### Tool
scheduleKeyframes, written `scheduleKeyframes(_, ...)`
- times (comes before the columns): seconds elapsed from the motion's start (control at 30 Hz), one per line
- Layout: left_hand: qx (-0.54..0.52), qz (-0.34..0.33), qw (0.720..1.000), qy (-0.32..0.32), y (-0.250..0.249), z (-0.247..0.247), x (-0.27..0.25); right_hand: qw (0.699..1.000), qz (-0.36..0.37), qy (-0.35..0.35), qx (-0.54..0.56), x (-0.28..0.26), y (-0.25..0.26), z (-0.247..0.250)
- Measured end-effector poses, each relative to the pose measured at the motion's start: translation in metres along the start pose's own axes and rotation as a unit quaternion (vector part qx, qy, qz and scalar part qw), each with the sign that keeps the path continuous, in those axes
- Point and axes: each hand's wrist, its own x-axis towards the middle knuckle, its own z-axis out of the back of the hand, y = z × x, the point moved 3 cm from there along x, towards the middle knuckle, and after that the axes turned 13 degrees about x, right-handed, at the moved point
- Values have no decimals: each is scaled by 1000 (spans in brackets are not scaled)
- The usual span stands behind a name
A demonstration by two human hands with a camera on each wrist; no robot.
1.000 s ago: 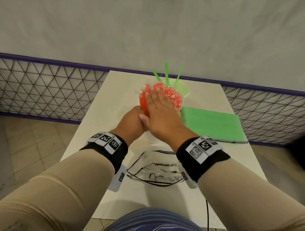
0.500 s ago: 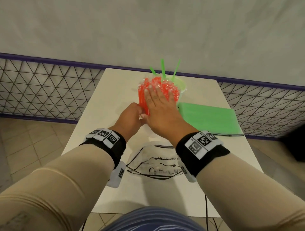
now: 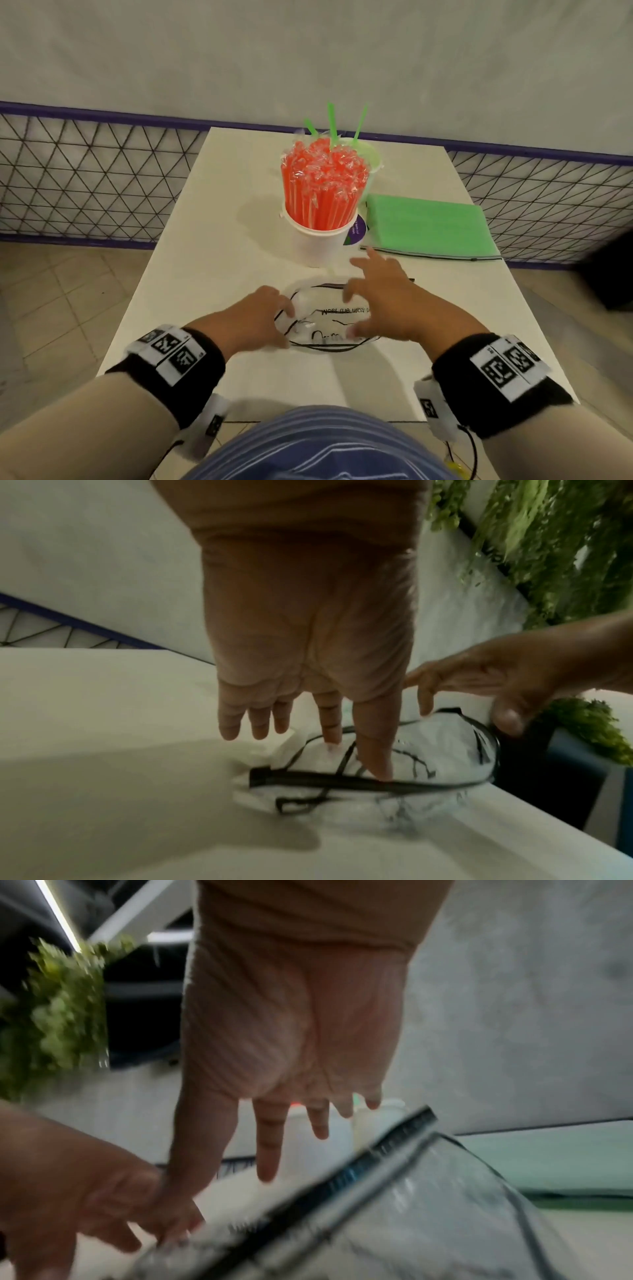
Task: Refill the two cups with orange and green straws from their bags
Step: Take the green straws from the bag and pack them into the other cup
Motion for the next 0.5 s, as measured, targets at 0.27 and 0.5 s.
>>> scheduleKeyframes(0.27,122,-8,991,-60,-13,-15,2,981,-69,46,-175,11,-24,-47)
scheduleKeyframes(0.5,-67,4,973,-222,-11,42,4,995,-97,-6,-33,14,-35,-27)
